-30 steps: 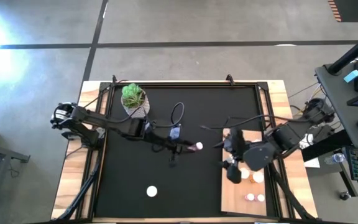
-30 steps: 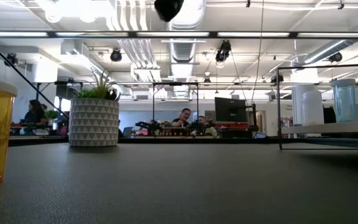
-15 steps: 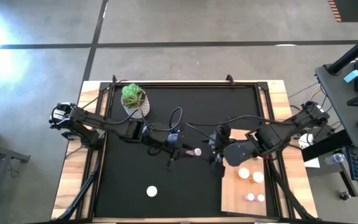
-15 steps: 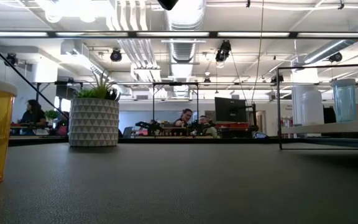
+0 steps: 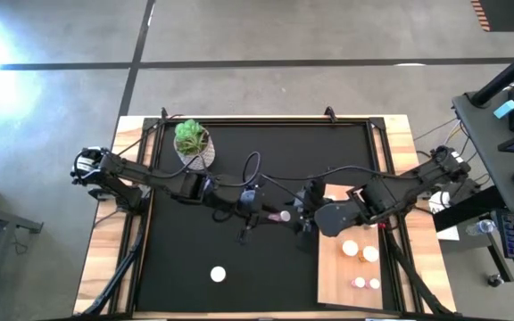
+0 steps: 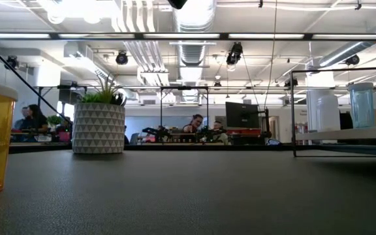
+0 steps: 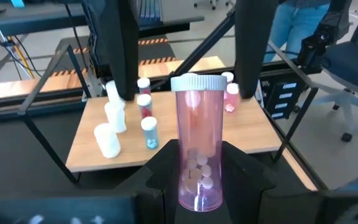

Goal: Pick and place medicine bottles onto shelf by color
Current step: Put the pink pill bottle on the shelf aligned with the other pink pill bottles

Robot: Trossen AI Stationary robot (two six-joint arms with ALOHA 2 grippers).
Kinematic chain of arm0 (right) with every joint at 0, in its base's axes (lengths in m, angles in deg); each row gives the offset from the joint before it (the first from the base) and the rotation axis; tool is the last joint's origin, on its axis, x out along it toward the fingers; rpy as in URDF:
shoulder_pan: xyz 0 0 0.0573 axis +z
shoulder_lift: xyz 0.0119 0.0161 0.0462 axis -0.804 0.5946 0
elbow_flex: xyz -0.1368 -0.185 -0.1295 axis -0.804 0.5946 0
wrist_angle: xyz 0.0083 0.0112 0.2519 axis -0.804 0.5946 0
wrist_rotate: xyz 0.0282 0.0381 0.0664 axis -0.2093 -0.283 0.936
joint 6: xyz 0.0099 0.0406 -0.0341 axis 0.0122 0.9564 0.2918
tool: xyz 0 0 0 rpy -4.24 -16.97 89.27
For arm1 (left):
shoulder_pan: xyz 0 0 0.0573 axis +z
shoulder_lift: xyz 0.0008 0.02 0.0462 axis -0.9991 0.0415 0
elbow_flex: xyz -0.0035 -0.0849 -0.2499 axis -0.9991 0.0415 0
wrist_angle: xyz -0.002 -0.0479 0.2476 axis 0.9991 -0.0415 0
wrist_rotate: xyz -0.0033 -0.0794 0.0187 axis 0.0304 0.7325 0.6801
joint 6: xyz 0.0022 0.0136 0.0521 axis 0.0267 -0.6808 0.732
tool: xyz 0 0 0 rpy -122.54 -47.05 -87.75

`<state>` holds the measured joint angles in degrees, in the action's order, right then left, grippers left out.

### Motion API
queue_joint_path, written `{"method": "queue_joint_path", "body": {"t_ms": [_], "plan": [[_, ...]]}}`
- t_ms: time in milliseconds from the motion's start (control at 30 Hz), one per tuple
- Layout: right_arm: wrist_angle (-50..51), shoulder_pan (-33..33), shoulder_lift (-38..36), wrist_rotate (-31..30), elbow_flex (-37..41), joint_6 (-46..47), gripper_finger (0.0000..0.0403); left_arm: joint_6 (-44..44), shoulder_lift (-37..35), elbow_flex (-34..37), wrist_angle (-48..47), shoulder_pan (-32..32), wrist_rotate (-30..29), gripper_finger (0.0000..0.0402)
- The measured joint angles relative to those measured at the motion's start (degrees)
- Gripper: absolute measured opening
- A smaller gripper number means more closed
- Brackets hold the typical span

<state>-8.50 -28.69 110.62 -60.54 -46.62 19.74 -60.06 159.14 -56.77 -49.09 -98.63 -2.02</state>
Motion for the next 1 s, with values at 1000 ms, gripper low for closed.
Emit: {"method": "queue_joint_path", "body": {"t_ms": [1000], "plan": [[0.05, -0.29, -0.02, 2.25, 0.00, 2.47, 0.0102, -0.21, 0.11, 0.13, 2.05, -0.04, -1.60, 0.0080]]}}
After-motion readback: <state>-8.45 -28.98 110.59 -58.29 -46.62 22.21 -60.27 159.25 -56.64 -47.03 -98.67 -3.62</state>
